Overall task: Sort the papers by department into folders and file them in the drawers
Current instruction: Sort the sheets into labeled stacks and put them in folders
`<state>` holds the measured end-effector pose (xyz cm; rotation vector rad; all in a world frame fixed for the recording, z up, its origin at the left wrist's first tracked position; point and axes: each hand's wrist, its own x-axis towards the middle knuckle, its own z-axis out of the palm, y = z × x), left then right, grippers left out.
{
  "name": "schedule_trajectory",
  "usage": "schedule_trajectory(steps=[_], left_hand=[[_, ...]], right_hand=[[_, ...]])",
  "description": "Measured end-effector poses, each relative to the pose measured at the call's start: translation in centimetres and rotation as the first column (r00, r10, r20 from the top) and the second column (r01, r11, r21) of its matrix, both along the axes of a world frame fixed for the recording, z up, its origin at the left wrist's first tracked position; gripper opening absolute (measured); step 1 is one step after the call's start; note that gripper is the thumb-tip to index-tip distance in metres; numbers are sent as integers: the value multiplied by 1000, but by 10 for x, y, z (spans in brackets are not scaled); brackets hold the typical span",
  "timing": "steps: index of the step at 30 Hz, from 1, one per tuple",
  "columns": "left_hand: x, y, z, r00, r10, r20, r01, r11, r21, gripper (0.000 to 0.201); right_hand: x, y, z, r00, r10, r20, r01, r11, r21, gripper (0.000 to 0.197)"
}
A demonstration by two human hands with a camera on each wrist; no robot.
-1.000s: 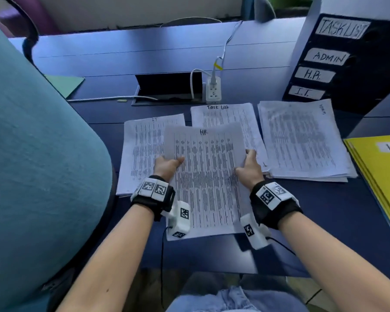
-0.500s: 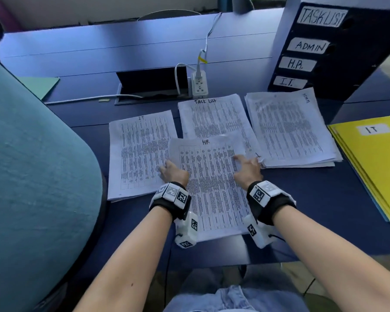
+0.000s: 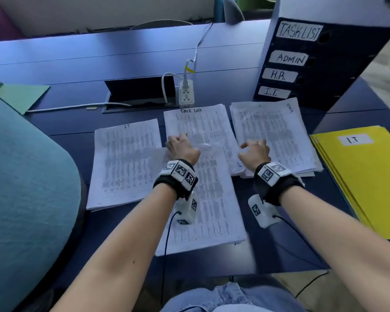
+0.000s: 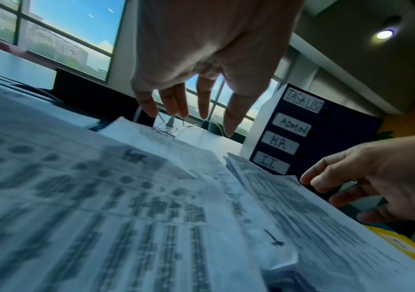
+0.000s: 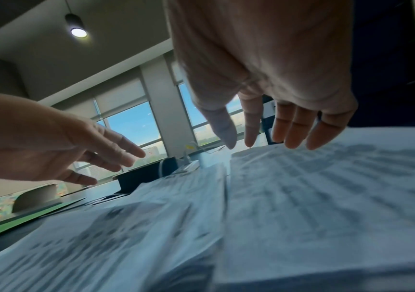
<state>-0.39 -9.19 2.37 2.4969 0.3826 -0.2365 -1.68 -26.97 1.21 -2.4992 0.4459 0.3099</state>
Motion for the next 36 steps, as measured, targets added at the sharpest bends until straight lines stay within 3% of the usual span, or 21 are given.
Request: schedule_trajectory(steps=[5,11,15,22,24,26,30,36], left_hand=[[20,-69,-2,976,-215,24,216,976,-18,51],[22,-122,-37,897,-401,-183,417,907,57,78],[25,-133,-49,852,-427,-304,489,856,167,85],[37,-137,-49,839,-423,-343,515,820,250,91],[38,-139,-50,839,-417,-350,515,816,262,90],[38,-140,-51,842,-413,-348,512,816,269,89],[41,-140,-54,843,-417,-340,512,816,269,89],[40,-134,-50,844,-438,-310,515,825,232,91]], right_hand=[[28,-76,8,994,-105,-23,103,993,-61,32],[43,-149,-3,983,-152,-100,143,985,-94,47],[49,-170,-18,976,-151,-155,147,988,-36,45],[71,-186,-36,952,-231,-199,229,973,-33,58],[77,-192,-40,943,-268,-195,283,957,55,58],[79,-194,-44,936,-284,-207,331,910,249,55],[73,-187,-44,962,-261,-76,270,889,371,31],[58,-168,-4,939,-180,293,46,911,411,26]])
